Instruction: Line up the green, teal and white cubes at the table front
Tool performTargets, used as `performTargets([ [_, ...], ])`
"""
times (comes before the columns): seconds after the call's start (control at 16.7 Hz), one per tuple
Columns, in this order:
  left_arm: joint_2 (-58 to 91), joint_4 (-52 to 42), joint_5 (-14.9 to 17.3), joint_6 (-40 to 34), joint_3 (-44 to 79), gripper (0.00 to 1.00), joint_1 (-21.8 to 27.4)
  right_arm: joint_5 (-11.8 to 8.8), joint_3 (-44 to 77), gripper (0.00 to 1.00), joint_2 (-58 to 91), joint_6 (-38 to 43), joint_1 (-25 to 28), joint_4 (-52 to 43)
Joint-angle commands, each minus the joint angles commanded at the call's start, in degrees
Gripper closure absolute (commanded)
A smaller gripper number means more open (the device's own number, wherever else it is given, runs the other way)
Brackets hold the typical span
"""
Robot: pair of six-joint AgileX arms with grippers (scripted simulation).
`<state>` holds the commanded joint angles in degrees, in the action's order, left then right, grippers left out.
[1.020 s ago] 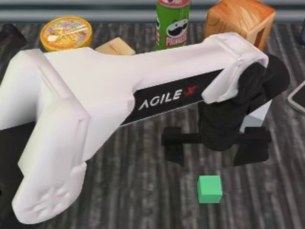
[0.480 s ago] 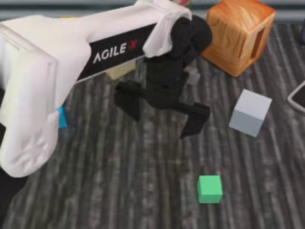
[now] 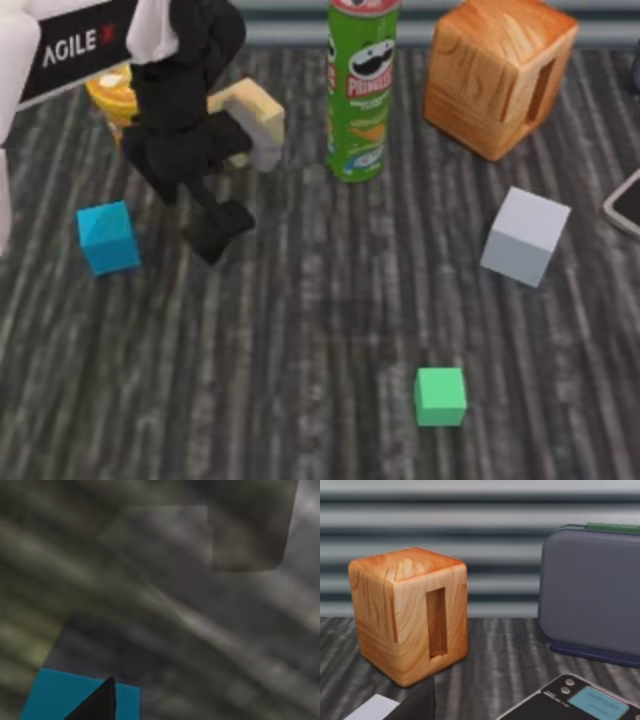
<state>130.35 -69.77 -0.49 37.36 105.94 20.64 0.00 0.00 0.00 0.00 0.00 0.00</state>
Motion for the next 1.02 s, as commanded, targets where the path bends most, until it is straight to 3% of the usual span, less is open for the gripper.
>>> performTargets([
  [0.24,-2.2,1.6,0.3,19.3,-2.3,0.00,-8.6,0.0,0.0,0.00,0.0,0.0,0.0,0.0],
  [0.42,-4.0,2.8,0.5,27.4,-3.5,0.00,-12.8,0.0,0.0,0.00,0.0,0.0,0.0,0.0],
  [1.02,-3.8,5.5,0.7,29.9,-5.3,0.00,-14.2,0.0,0.0,0.00,0.0,0.0,0.0,0.0],
])
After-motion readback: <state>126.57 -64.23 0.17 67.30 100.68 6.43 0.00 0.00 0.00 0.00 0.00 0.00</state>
